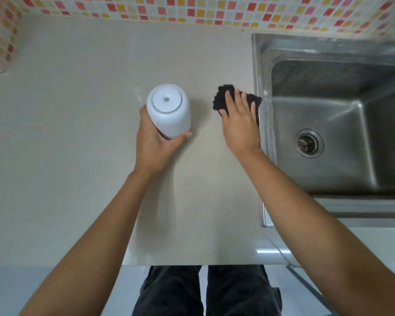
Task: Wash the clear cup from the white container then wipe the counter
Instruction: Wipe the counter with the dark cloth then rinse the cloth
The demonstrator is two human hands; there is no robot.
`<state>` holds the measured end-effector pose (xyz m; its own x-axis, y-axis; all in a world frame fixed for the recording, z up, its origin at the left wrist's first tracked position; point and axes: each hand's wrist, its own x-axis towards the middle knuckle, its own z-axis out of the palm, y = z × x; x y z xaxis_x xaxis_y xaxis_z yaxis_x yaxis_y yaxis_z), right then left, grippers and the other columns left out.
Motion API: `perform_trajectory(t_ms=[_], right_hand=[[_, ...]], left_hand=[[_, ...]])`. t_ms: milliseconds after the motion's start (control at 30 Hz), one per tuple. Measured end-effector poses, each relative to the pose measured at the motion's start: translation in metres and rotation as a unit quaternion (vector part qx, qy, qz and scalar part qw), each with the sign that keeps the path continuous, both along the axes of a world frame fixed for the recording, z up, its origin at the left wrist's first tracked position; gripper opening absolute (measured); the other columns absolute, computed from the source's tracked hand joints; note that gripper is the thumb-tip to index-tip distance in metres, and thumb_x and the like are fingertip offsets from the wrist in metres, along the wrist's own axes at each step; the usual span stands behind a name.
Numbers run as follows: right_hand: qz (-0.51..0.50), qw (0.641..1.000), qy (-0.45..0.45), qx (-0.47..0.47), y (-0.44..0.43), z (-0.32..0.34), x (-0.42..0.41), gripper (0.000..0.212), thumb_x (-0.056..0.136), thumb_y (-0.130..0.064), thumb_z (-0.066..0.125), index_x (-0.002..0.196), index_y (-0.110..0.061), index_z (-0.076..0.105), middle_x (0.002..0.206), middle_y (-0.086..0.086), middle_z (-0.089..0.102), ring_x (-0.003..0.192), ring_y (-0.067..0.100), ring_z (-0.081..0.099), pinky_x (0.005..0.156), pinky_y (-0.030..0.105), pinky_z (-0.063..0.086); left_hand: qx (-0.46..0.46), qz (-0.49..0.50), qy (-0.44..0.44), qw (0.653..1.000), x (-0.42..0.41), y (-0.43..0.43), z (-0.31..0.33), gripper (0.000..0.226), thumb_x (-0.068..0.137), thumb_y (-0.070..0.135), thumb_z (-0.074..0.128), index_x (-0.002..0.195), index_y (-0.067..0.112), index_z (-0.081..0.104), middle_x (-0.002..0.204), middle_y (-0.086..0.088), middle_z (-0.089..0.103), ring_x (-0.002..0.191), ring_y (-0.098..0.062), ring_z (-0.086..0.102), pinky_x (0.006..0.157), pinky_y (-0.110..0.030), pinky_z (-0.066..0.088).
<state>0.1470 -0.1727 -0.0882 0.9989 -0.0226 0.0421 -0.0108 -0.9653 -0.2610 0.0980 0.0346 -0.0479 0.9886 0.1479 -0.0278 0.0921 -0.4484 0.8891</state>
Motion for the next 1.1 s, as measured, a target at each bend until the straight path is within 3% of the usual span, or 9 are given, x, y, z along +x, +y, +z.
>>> perform_trajectory(t_ms=[133, 267, 400, 467, 600, 733, 867, 1000, 1100], right_hand=[[0.038, 0.999, -0.017, 0.019, -0.005, 0.001, -0.067, 0.047, 0.099, -0.021, 0.049, 0.143, -0.009, 0.041, 0.15, 0.015, 0.037, 0.141, 0.03, 0.03, 0.117, 0.046, 0.018], [0.071, 0.996, 0.017, 0.05, -0.014, 0.016, -0.093, 0.051, 0.099, -0.019, 0.05, 0.147, -0.011, 0.035, 0.152, 0.012, 0.034, 0.142, 0.028, 0.029, 0.118, 0.04, 0.013], [0.033, 0.982, 0.058, 0.176, -0.019, 0.046, -0.096, 0.077, 0.096, -0.018, 0.055, 0.153, -0.025, 0.005, 0.149, 0.003, 0.041, 0.133, 0.028, 0.04, 0.104, 0.039, 0.037], [0.014, 0.976, 0.057, 0.21, -0.021, 0.057, -0.099, 0.085, 0.095, -0.019, 0.056, 0.152, -0.03, -0.007, 0.15, -0.002, 0.04, 0.13, 0.028, 0.045, 0.096, 0.037, 0.042], [0.008, 0.967, 0.043, 0.249, -0.031, 0.075, -0.102, 0.092, 0.094, -0.018, 0.058, 0.15, -0.031, -0.014, 0.15, -0.009, 0.038, 0.13, 0.025, 0.046, 0.098, 0.029, 0.039], [0.017, 0.963, 0.027, 0.267, -0.049, 0.103, -0.103, 0.097, 0.094, -0.022, 0.059, 0.144, -0.042, -0.022, 0.149, -0.017, 0.037, 0.131, 0.029, 0.045, 0.103, 0.033, 0.039], [0.027, 0.962, 0.016, 0.273, -0.079, 0.123, -0.103, 0.099, 0.093, -0.024, 0.061, 0.144, -0.045, -0.021, 0.149, -0.02, 0.035, 0.136, 0.031, 0.038, 0.105, 0.046, 0.04], [0.044, 0.961, 0.003, 0.272, -0.13, 0.142, -0.11, 0.093, 0.091, -0.03, 0.063, 0.149, -0.04, -0.01, 0.149, -0.015, 0.038, 0.136, 0.023, 0.039, 0.105, 0.038, 0.04], [0.043, 0.933, -0.002, 0.356, -0.178, 0.15, -0.117, 0.072, 0.092, -0.023, 0.051, 0.151, -0.038, 0.012, 0.149, -0.017, 0.036, 0.136, 0.003, 0.035, 0.11, 0.029, 0.032]], left_hand=[[-0.013, -0.002, 0.02, 1.0, -0.006, -0.001, 0.002, 0.093, 0.065, 0.036, 0.088, 0.138, 0.026, 0.031, 0.13, 0.016, 0.049, 0.113, 0.005, 0.05, 0.088, -0.006, 0.04], [-0.027, -0.033, 0.022, 0.999, -0.009, -0.001, 0.013, 0.092, 0.066, 0.031, 0.089, 0.137, 0.032, 0.031, 0.128, 0.028, 0.041, 0.117, 0.013, 0.044, 0.091, -0.005, 0.038], [0.144, 0.017, 0.114, 0.983, -0.046, 0.002, 0.009, 0.077, 0.075, 0.024, 0.079, 0.138, 0.008, 0.038, 0.131, -0.012, 0.047, 0.121, -0.028, 0.043, 0.096, -0.026, 0.035], [0.185, 0.035, 0.128, 0.974, -0.076, -0.004, 0.013, 0.05, 0.081, 0.019, 0.07, 0.125, 0.006, 0.051, 0.117, -0.013, 0.055, 0.108, -0.03, 0.051, 0.09, -0.033, 0.04], [0.138, -0.059, 0.08, 0.985, -0.086, -0.041, 0.036, 0.01, 0.089, 0.014, 0.058, 0.097, 0.017, 0.063, 0.088, 0.001, 0.063, 0.076, -0.016, 0.06, 0.073, -0.033, 0.05], [0.037, -0.083, 0.055, 0.994, -0.033, -0.098, 0.07, 0.028, 0.096, 0.029, 0.054, 0.118, 0.012, 0.062, 0.105, -0.003, 0.068, 0.086, -0.016, 0.064, 0.078, -0.028, 0.05], [-0.021, -0.149, 0.206, 0.967, 0.019, -0.155, 0.097, 0.066, 0.088, 0.056, 0.058, 0.132, 0.007, 0.051, 0.118, -0.008, 0.064, 0.106, -0.024, 0.061, 0.09, -0.032, 0.047], [-0.137, -0.205, 0.252, 0.936, 0.029, -0.198, 0.115, 0.038, 0.087, 0.039, 0.069, 0.091, 0.001, 0.068, 0.091, -0.017, 0.07, 0.079, -0.025, 0.067, 0.078, -0.036, 0.055], [-0.125, -0.261, 0.204, 0.935, 0.025, -0.231, 0.13, 0.028, 0.09, 0.028, 0.067, 0.097, 0.001, 0.07, 0.093, -0.015, 0.072, 0.081, -0.02, 0.067, 0.079, -0.034, 0.055]])
